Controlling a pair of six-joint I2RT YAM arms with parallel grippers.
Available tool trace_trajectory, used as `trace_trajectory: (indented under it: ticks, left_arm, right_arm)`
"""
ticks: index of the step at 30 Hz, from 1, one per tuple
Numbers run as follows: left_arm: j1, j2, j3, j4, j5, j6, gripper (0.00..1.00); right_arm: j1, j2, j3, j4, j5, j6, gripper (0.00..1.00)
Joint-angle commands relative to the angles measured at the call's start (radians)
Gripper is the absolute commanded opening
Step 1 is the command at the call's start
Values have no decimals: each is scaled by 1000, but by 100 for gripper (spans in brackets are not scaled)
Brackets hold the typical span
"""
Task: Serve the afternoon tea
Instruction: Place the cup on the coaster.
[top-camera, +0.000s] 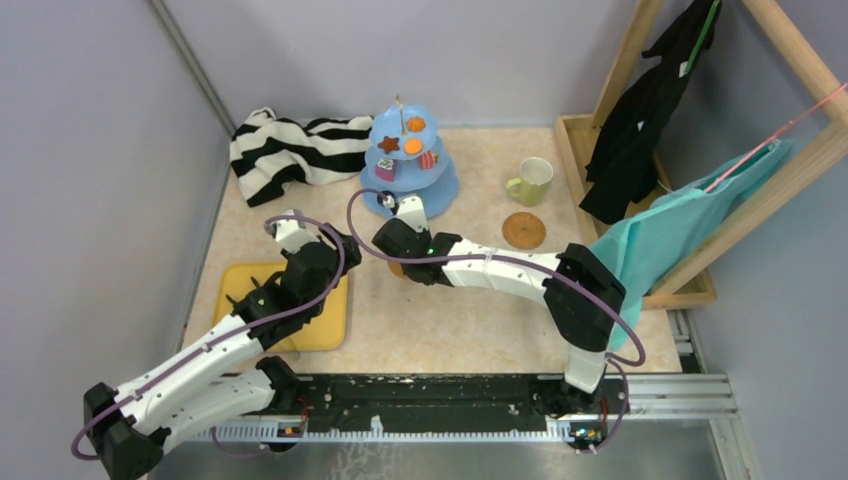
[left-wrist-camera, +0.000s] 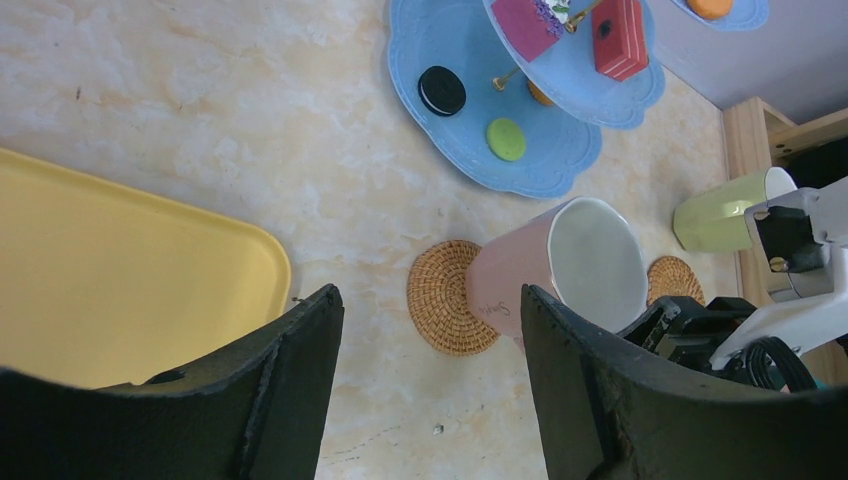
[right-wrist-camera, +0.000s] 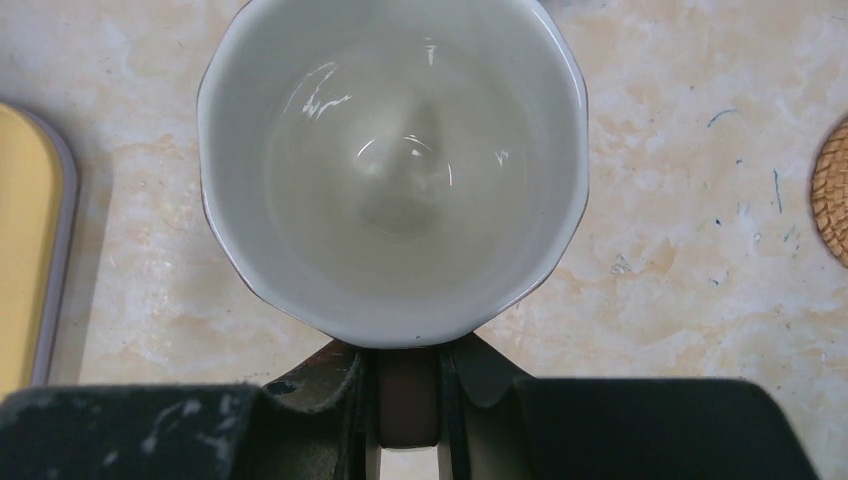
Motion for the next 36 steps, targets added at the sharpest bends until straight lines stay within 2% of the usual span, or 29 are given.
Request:
trace_trajectory:
  ticks: [1,36]
  left_arm:
    - [-6,-5,-3,-14,-10,-4,71]
    - [-6,-5,-22,-14,1,-31,71]
  right_arm:
    - [8,1,95,111,21,-16,0]
    - [6,56,64,120,-26,26,0]
